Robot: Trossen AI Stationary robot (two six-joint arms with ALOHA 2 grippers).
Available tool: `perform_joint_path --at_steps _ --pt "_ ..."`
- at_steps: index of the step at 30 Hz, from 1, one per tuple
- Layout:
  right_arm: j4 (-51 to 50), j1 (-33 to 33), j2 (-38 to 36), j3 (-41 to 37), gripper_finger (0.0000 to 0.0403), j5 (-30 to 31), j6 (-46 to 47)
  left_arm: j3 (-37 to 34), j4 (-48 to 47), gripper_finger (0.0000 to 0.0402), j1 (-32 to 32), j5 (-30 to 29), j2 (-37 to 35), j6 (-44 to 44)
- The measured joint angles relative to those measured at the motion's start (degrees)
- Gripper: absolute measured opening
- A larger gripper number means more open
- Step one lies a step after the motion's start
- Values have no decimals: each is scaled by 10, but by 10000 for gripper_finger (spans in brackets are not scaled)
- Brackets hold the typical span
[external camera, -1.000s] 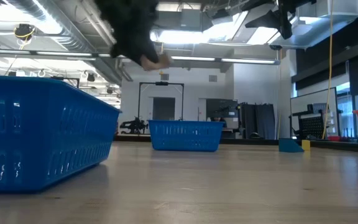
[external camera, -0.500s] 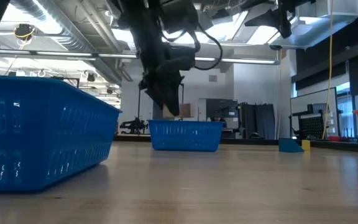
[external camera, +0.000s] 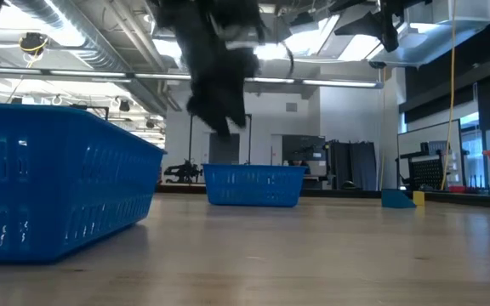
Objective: Sort & place blocks by color
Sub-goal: Put the bottom brown block into the top blue basket
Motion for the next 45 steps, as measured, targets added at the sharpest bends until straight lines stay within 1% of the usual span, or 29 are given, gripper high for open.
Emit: perform_joint_path --at_steps 2,6,8,11,14,17,19,21,23,30,32,35,38,41,45 --pt "0 0 0 0 209 0 0 1 -15 293 -26 0 -29 0" --pt "1 0 0 0 209 -17 0 0 -62 294 -104 -4 -92 2" --pt "1 1 0 0 209 -24 0 0 -95 294 -157 -17 -119 -33" --pt "-1 1 0 0 209 -39 0 1 -162 293 -241 -54 -136 -149" --pt "-2 1 0 0 209 -50 0 0 -240 289 -326 -97 -137 -284" --pt "-3 1 0 0 209 -57 0 0 -295 289 -393 -98 -119 -419" --pt "-3 1 0 0 209 -57 -2 0 -326 289 -428 -80 -102 -501" --pt "-5 1 0 0 209 -57 0 0 -339 289 -451 -61 -84 -557" --pt "-5 1 0 0 209 -56 3 0 -330 289 -473 -56 -60 -581" --pt "-7 1 0 0 209 -56 21 -4 -311 289 -521 -39 11 -574" --pt "-7 1 0 0 209 -56 27 -26 -284 289 -530 -33 14 -585" --pt "-7 1 0 0 209 -56 30 -79 -219 289 -539 -13 4 -617" --pt "-7 1 0 0 209 -56 30 -117 -191 289 -543 -7 -6 -646" --pt "-7 1 0 0 209 -56 30 -128 -166 289 -542 -4 -10 -632" --pt "-7 1 0 0 209 -56 29 -128 -169 289 -540 0 -6 -614"
